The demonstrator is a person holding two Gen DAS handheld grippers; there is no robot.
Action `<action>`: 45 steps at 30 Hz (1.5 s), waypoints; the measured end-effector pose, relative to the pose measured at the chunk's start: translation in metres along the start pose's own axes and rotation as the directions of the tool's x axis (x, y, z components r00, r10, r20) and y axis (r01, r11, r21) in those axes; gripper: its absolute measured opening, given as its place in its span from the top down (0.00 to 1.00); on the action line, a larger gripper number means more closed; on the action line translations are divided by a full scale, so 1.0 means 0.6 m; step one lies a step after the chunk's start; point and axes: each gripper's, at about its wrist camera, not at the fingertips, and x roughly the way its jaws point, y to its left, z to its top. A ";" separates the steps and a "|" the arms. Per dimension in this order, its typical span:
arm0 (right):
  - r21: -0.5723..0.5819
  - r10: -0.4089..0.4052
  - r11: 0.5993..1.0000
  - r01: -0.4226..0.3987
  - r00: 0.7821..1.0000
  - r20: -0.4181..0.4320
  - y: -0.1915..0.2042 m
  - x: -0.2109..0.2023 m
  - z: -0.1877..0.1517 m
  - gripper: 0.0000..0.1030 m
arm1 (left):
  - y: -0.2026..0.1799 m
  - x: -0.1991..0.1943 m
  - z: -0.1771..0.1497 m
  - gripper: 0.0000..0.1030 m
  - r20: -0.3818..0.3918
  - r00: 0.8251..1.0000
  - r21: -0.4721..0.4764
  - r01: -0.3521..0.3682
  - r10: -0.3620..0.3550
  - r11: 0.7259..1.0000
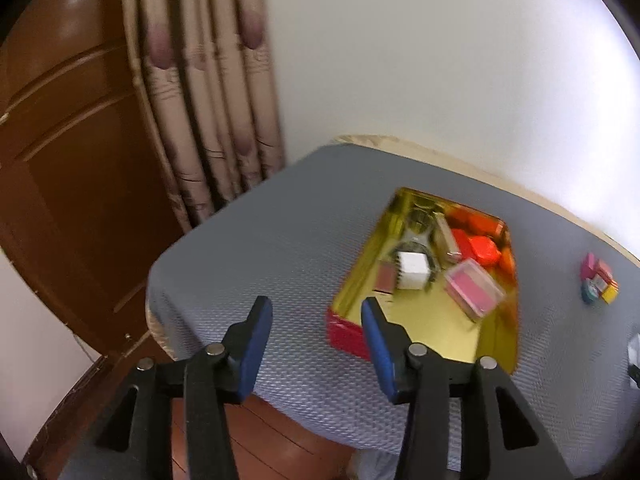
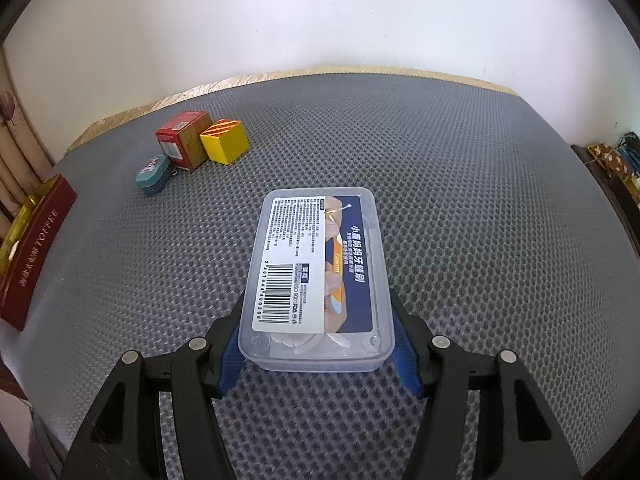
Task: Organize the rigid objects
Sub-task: 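Carry the toothbrush box over the tin and lower it in with the right gripper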
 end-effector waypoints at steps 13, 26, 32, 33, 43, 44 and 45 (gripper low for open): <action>0.211 0.308 0.936 -0.283 0.946 -0.097 0.052 -0.056 -0.024 0.44 | 0.018 0.032 -0.009 0.54 -0.099 0.994 -0.013 0.040 -0.041 0.999; -0.025 0.596 0.787 -0.617 0.769 -0.230 0.436 -0.112 0.068 0.44 | 0.058 0.065 -0.012 0.53 -0.202 0.975 -0.147 0.066 -0.095 0.987; -0.174 0.556 0.758 -0.629 0.762 -0.332 0.604 -0.071 0.059 0.44 | 0.063 0.071 -0.012 0.53 -0.213 0.971 -0.162 0.072 -0.106 0.984; -0.183 0.542 0.763 -0.620 0.767 -0.343 0.621 -0.057 0.056 0.44 | 0.065 0.073 -0.012 0.53 -0.216 0.970 -0.166 0.073 -0.108 0.983; -0.265 0.446 0.781 -0.566 0.802 -0.397 0.669 0.004 0.018 0.44 | 0.066 0.097 -0.018 0.53 -0.271 0.953 -0.183 0.088 -0.136 0.979; -0.266 0.441 0.784 -0.562 0.804 -0.399 0.671 0.010 0.015 0.44 | 0.066 0.097 -0.018 0.53 -0.272 0.953 -0.180 0.087 -0.134 0.980; -0.273 0.433 0.786 -0.554 0.809 -0.397 0.672 0.012 0.014 0.44 | 0.065 0.097 -0.019 0.53 -0.273 0.953 -0.176 0.086 -0.132 0.981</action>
